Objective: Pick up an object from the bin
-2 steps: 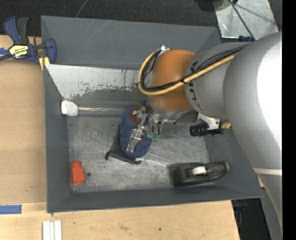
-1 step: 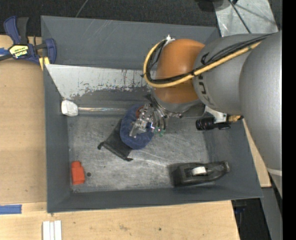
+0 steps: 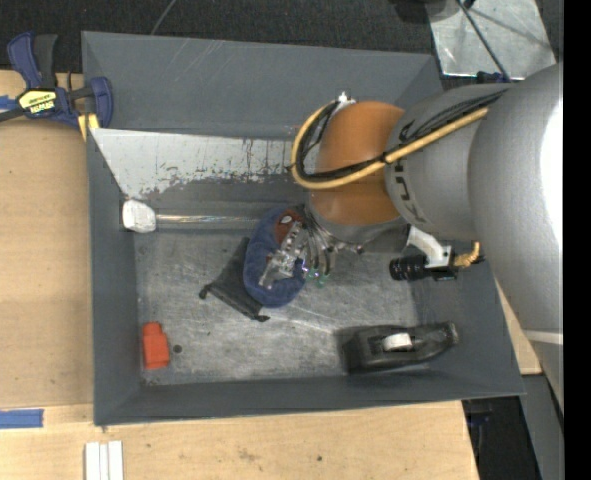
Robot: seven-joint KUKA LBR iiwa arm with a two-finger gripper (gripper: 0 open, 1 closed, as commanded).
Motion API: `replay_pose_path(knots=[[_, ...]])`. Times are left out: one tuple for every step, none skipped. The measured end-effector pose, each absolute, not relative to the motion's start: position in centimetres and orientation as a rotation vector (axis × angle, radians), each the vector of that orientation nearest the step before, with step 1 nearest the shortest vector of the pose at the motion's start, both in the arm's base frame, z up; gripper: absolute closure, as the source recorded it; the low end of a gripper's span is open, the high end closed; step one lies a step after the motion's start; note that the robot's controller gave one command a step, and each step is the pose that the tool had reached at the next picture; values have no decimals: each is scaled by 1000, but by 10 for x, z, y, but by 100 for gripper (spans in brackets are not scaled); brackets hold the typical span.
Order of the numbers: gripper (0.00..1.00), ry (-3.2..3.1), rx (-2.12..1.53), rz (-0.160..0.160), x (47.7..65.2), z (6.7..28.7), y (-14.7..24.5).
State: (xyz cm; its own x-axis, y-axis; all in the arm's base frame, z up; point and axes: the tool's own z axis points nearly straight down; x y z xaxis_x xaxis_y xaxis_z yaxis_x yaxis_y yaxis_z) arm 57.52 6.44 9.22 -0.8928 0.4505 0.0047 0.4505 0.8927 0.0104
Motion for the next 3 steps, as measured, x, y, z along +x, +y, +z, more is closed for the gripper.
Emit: replay_pose_path(knots=[[100, -2976, -990, -18, 576, 88, 69], [100, -2975, -1011, -8, 571, 95, 73], [100, -2976, -1036, -7, 576, 179, 73]])
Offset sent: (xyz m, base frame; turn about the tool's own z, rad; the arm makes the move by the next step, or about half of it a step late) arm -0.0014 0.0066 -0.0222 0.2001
